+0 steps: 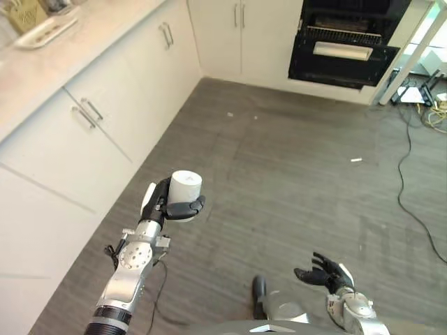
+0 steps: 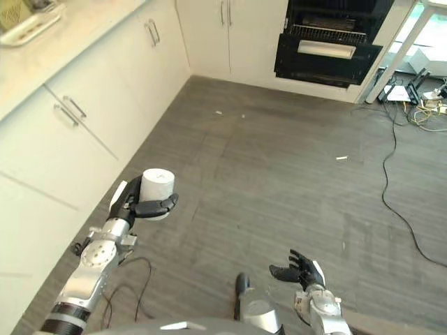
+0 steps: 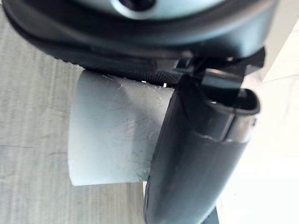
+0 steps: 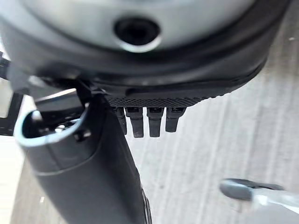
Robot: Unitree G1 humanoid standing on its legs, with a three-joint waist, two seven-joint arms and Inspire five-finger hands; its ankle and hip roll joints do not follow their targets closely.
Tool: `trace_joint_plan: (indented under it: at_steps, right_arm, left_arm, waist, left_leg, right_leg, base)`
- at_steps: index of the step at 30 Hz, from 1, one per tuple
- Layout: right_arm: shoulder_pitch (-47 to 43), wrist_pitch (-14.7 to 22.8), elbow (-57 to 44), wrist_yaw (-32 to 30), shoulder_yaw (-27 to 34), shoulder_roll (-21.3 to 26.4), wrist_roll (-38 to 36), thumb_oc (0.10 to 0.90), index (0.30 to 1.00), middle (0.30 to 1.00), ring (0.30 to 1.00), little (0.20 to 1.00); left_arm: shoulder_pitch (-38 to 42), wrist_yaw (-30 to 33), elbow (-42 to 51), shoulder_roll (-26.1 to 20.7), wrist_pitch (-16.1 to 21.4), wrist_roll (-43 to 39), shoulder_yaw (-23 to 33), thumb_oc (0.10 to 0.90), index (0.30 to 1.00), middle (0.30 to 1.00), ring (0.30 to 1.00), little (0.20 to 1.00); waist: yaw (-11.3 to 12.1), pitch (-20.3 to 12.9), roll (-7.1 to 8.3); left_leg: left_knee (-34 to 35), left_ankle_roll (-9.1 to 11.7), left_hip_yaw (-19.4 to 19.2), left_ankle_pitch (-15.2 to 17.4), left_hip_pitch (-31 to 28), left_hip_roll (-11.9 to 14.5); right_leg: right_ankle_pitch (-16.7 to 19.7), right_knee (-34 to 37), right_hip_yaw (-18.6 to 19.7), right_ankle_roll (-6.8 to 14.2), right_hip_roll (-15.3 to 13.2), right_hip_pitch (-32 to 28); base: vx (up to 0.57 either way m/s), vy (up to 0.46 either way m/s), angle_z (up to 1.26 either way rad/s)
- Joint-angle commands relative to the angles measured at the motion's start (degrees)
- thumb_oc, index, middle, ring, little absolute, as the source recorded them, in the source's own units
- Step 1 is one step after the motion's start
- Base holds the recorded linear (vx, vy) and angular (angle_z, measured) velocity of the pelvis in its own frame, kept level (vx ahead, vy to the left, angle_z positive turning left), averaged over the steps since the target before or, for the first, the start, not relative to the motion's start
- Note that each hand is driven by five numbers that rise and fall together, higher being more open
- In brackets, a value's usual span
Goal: Place the dishes in the dishwasher.
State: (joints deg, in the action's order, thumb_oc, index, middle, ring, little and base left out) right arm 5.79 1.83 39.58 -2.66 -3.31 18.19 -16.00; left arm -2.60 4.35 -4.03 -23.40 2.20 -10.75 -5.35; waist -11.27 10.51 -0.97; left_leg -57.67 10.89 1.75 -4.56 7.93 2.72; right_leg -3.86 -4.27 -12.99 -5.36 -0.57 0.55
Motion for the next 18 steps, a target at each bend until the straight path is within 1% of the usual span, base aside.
trace_joint_plan:
  at_steps: [1,2,3,4,5,6,7,8,9,11,12,13,14,15,16,17,18]
  right_arm:
    - [-2.7,3.3,-3.9,-2.6,0.8,3.9,-2.4,0.8,0.9,0.9,0.9,0.9]
    - [-3.6,3.8,-6.0,-2.9,0.7,3.6,-1.9,0.8,0.9,0.9,0.9,0.9]
    - [-3.6,3.7,-6.0,-2.9,0.7,3.6,-1.9,0.8,0.9,0.9,0.9,0.9]
    - [-3.8,4.3,-8.0,-3.2,0.5,3.6,-1.0,0.8,0.9,0.9,0.9,0.9]
    - [-3.8,4.2,-8.1,-3.2,0.5,3.6,-1.0,0.8,0.9,0.9,0.9,0.9]
    - [-4.6,4.6,-8.5,-3.2,0.0,3.6,-0.5,0.8,0.9,0.9,0.9,0.9]
    - [-5.3,4.8,-9.1,-3.4,-0.4,3.7,0.2,0.8,0.9,0.9,0.9,0.9]
    - [-5.6,4.9,-9.6,-3.6,-0.4,3.9,1.1,0.8,0.9,0.9,0.9,0.9]
    - [-5.5,5.0,-10.3,-4.0,-0.3,4.1,1.9,0.8,0.9,0.9,0.9,0.9]
    - [-4.8,4.9,-11.4,-3.7,-0.2,4.0,2.5,0.8,0.9,0.9,0.9,0.9]
    - [-4.1,4.7,-11.8,-2.8,-0.4,3.0,2.4,0.8,0.9,0.9,0.9,0.9]
    - [-4.1,4.7,-11.8,-2.8,-0.4,3.0,2.4,0.8,0.9,0.9,0.9,0.9]
    - [-3.8,4.2,-11.9,-2.3,-0.6,2.1,3.2,0.8,0.9,0.9,0.9,0.9]
    - [-3.8,4.1,-11.9,-2.3,-0.6,2.1,3.2,0.8,0.9,0.9,0.9,0.9]
    - [-4.0,4.1,-11.4,-2.3,-0.8,1.9,3.5,0.8,0.9,0.9,0.9,0.9]
    - [-3.8,3.9,-11.2,-2.4,-0.4,1.5,3.5,0.8,0.9,0.9,0.9,0.9]
    - [-3.6,3.7,-11.6,-2.3,-0.2,1.0,3.5,0.8,0.9,0.9,0.9,0.9]
  left_arm:
    - [2.4,2.0,5.8,-2.2,6.1,-1.6,3.9,0.4,0.3,0.3,0.3,0.3]
    - [0.4,1.7,6.1,-1.8,6.0,-1.8,4.7,0.4,0.3,0.3,0.3,0.3]
    - [0.4,1.6,6.2,-1.8,6.0,-1.8,4.8,0.4,0.3,0.3,0.3,0.3]
    - [-0.7,1.8,6.5,-1.9,6.1,-1.4,5.7,0.4,0.3,0.3,0.3,0.3]
    - [-0.7,1.8,6.6,-1.9,6.1,-1.4,5.7,0.4,0.3,0.3,0.3,0.3]
    - [-1.3,1.9,6.5,-1.7,6.2,-1.1,6.2,0.4,0.3,0.3,0.3,0.3]
    - [-1.6,2.4,6.5,-1.6,6.2,-0.9,6.6,0.4,0.3,0.3,0.3,0.3]
    - [-1.7,2.7,6.5,-1.3,6.2,-0.6,6.6,0.4,0.3,0.3,0.3,0.3]
    - [-1.8,3.0,6.5,-1.0,6.3,-0.3,6.6,0.4,0.3,0.3,0.3,0.3]
    - [-2.2,2.9,6.4,-0.5,6.3,0.2,6.6,0.4,0.3,0.3,0.3,0.3]
    - [-2.8,2.5,6.7,-0.6,6.1,0.2,6.8,0.4,0.3,0.3,0.3,0.3]
    - [-2.8,2.5,6.7,-0.6,6.1,0.2,6.8,0.4,0.3,0.3,0.3,0.3]
    - [-3.2,2.1,6.7,-0.7,5.7,0.4,6.2,0.4,0.3,0.3,0.3,0.3]
    - [-3.2,2.1,6.7,-0.8,5.7,0.3,6.2,0.4,0.3,0.3,0.3,0.3]
    - [-3.1,2.3,6.3,-0.8,5.7,0.4,5.9,0.4,0.3,0.3,0.3,0.3]
    - [-2.8,2.0,6.4,-1.0,5.3,0.8,5.1,0.4,0.3,0.3,0.3,0.3]
    - [-2.6,1.7,6.7,-1.5,5.1,0.9,4.6,0.4,0.3,0.3,0.3,0.3]
  waist:
    - [2.5,0.5,4.1]
    - [5.0,0.7,4.55]
    - [5.2,0.6,4.83]
    - [6.7,0.8,4.17]
    - [7.0,0.8,4.52]
    - [8.3,0.6,3.69]
    - [9.4,0.6,3.67]
    - [10.1,0.4,3.55]
    - [10.6,0.2,3.85]
    - [11.2,-0.7,3.37]
    - [11.7,-1.8,2.83]
    - [11.7,-1.8,2.83]
    - [12.2,-3.0,3.02]
    - [12.4,-3.1,2.85]
    - [12.7,-3.4,3.3]
    - [12.4,-3.0,3.74]
    - [12.1,-2.5,3.16]
  left_leg:
    - [11.3,-5.9,-7.8,4.3,-1.8,-1.4]
    - [21.1,-7.2,-9.8,6.2,4.0,-0.4]
    - [21.7,-7.3,-10.2,5.8,3.8,-0.6]
    - [37.6,-7.4,-11.3,3.8,5.4,1.7]
    - [39.2,-7.5,-11.8,2.8,4.7,1.3]
    - [48.5,-6.9,-10.8,-0.4,4.4,1.0]
    - [54.2,-6.2,-9.0,-1.9,5.7,1.2]
    - [58.2,-5.4,-8.4,-3.5,7.2,2.3]
    - [61.1,-4.6,-8.9,-4.8,7.8,3.1]
    - [61.0,-3.7,-11.1,-7.0,8.6,5.0]
    - [60.6,-4.0,-10.0,-8.5,6.6,4.4]
    - [60.6,-4.0,-10.0,-8.5,6.6,4.4]
    - [58.0,-5.3,-9.2,-8.2,5.8,3.0]
    - [57.8,-5.3,-9.3,-8.3,6.1,3.3]
    - [56.7,-6.2,-9.5,-7.1,5.6,2.4]
    - [55.2,-7.4,-10.3,-5.7,5.0,1.6]
    - [54.6,-8.4,-10.3,-4.6,3.8,1.6]
  right_leg:
    - [4.8,7.3,6.3,6.6,-0.6,-3.7]
    - [3.4,7.8,8.9,7.6,-0.4,-6.6]
    - [3.6,7.8,9.1,7.7,-0.7,-6.5]
    - [1.5,8.0,10.7,8.7,-0.1,-9.7]
    - [1.7,8.0,11.0,8.8,-0.5,-9.5]
    - [0.9,8.3,12.3,9.2,0.5,-11.6]
    - [-0.4,8.4,13.6,9.4,0.5,-13.5]
    - [-0.9,8.6,14.5,9.5,0.4,-14.8]
    - [-1.7,8.7,15.7,9.7,-0.2,-16.4]
    - [-3.3,8.5,18.0,10.2,-0.8,-19.6]
    - [-4.2,5.8,19.0,10.8,-1.8,-20.1]
    - [-4.2,5.8,19.0,10.8,-1.8,-20.1]
    - [-2.1,-1.6,19.5,12.9,-3.6,-18.7]
    - [-1.9,-1.6,19.7,12.9,-3.4,-18.4]
    - [1.6,-6.0,19.8,14.5,-4.3,-16.8]
    - [9.0,-12.7,19.8,16.9,-5.2,-14.7]
    - [13.2,-20.4,20.4,17.6,-5.0,-12.2]
  base:
    - [0.68,-0.041,-0.83]
    - [0.5,0.016,-1.15]
    - [0.71,0.109,-1.36]
    - [0.36,0.068,-1.33]
    - [0.61,0.109,-1.09]
    - [0.47,0.086,-0.82]
    - [0.66,0.112,-0.55]
    - [0.63,0.088,-1.11]
    - [0.61,0.082,-1.59]
    - [0.74,0.199,-1.26]
    - [0.6,0.232,-0.13]
    - [0.74,0.345,-0.65]
    - [0.36,0.183,-1.16]
    - [0.52,0.251,-1.2]
    - [0.3,0.131,-0.63]
    - [0.43,0.203,-0.44]
    - [0.4,0.218,-0.4]
